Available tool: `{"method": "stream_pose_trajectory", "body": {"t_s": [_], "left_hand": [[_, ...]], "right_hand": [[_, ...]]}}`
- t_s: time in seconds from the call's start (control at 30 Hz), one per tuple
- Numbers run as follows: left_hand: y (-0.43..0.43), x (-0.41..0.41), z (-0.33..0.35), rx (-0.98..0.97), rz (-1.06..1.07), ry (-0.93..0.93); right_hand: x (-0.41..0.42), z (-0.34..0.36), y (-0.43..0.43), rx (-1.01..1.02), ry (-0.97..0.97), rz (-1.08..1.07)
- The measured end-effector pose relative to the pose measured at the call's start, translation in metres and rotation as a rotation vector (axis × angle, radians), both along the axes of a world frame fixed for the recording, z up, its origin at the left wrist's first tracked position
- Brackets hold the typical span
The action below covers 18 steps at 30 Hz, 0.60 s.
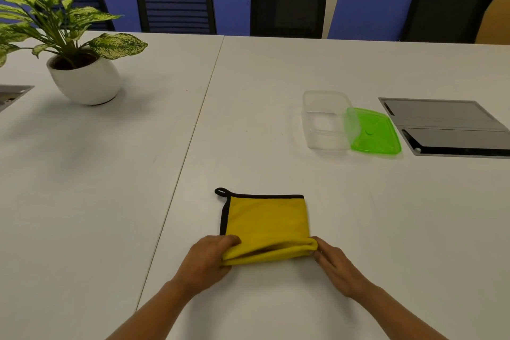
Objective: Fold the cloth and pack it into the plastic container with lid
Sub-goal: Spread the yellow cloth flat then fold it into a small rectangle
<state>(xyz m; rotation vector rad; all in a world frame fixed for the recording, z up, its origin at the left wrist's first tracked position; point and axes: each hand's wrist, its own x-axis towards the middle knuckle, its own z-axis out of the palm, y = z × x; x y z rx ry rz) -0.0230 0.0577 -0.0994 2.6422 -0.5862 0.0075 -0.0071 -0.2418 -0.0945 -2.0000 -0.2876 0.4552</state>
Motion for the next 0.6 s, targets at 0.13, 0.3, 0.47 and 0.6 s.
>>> {"method": "stream_pose_trajectory", "body": {"t_s": [0.13,0.3,0.47,0.6], "left_hand": [[0.003,0.008,0.01,-0.341,0.226,0.213],[-0.018,0.017,0.015,-0.682,0.388,0.302],[-0.042,0.021,0.018,-0.757,0.53,0.308],[-0.05,0.022,0.008,-0.661,0.677,0.307]], "right_hand": [[0.002,0.001,0.0,0.03,-0.007,-0.133],[0.009,0.008,0.008,0.031,0.017,-0.31],[0.018,0.013,0.021,-0.195,-0.032,-0.448],[0.025,0.01,0.034,-0.467,-0.115,-0.472]]}}
